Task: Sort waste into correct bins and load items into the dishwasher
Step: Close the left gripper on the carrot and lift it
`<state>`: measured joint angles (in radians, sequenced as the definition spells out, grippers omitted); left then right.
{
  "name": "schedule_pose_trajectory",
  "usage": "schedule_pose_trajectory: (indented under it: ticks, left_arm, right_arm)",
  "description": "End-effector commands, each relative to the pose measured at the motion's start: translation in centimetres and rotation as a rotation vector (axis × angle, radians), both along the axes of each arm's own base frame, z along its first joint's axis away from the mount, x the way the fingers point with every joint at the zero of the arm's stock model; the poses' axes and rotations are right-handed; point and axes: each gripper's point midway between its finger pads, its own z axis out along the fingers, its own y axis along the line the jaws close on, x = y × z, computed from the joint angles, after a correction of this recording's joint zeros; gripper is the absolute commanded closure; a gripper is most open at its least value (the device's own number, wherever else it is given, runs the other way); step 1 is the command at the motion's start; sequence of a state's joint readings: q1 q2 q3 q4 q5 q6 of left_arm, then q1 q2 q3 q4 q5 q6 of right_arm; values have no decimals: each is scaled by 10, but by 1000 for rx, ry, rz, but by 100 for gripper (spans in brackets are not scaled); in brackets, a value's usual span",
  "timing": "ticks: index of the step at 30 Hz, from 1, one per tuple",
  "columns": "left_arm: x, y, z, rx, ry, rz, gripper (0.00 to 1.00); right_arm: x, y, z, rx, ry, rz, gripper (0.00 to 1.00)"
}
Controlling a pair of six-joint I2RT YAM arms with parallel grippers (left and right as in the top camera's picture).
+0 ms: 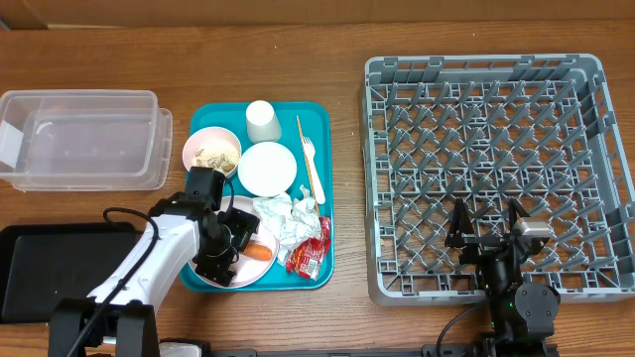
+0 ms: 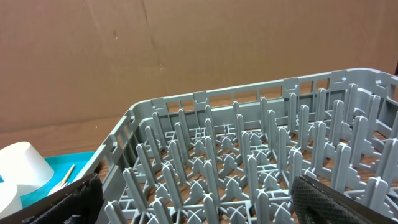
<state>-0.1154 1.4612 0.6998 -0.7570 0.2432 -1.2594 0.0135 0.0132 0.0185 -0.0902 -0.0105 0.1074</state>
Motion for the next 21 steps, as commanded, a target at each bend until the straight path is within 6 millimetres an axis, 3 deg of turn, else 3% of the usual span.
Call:
schedule_pose_trajectory:
  ticks: [1,10,14,21]
  left_arm:
    - [-2,5,-2,24,10,61,9]
    - [-3,9,-3,44,14,61,36]
    - [-2,8,-3,43,12,61,57]
    - [-1,8,-3,43,8,62,68]
  right_arm:
    - [0,-2,-3,-3,0,-13,0]
    - [0,-2,-3,-3,0,-13,0]
    - [0,-2,-3,-3,0,-13,0]
    - [0,-2,-3,-3,0,-13,0]
